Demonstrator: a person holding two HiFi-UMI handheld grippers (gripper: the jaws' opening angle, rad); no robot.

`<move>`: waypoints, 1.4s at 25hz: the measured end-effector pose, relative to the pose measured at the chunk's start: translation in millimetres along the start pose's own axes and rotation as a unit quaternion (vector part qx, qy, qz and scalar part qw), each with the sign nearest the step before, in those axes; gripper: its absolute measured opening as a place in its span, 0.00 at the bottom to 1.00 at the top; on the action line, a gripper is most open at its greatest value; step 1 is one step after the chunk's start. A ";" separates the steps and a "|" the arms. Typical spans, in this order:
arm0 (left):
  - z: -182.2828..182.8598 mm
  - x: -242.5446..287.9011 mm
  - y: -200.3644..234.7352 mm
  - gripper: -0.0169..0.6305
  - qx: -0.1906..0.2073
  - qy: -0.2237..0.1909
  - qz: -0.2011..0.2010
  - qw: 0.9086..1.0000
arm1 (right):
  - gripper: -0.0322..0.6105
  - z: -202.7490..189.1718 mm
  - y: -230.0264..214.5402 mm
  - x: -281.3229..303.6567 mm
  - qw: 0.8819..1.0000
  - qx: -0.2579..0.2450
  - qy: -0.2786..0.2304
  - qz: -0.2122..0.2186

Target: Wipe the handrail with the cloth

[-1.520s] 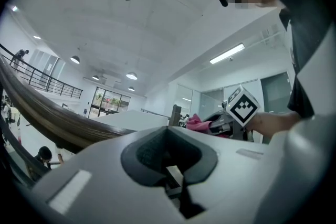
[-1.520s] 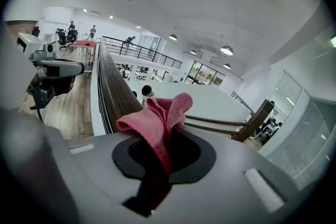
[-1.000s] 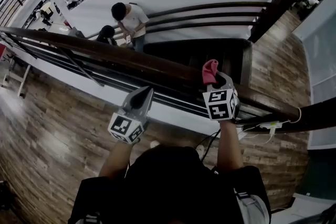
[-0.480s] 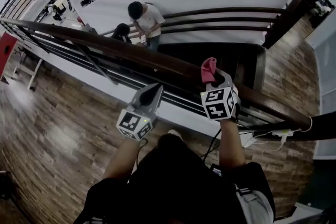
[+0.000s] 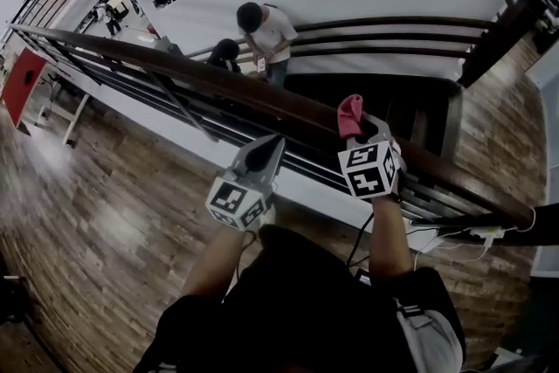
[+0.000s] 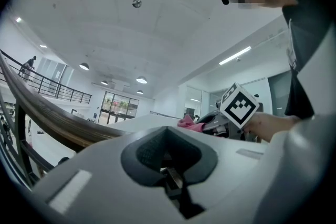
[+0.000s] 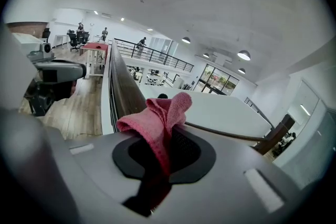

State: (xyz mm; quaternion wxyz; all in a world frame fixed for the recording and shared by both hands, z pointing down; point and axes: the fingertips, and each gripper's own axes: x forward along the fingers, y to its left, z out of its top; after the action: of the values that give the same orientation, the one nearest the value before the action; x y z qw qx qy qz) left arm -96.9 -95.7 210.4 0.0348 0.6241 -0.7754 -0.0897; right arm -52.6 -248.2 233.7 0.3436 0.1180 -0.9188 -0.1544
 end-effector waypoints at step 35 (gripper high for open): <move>37.9 -23.8 153.6 0.02 0.013 0.005 -0.012 1.000 | 0.13 96.9 90.7 61.0 0.999 -0.001 0.006 0.043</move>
State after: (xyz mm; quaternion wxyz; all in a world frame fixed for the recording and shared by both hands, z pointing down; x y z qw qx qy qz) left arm -245.7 -37.4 202.6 0.0293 0.6344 -0.7686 -0.0770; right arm -172.3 -164.4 233.7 0.3558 0.0788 -0.9208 -0.1392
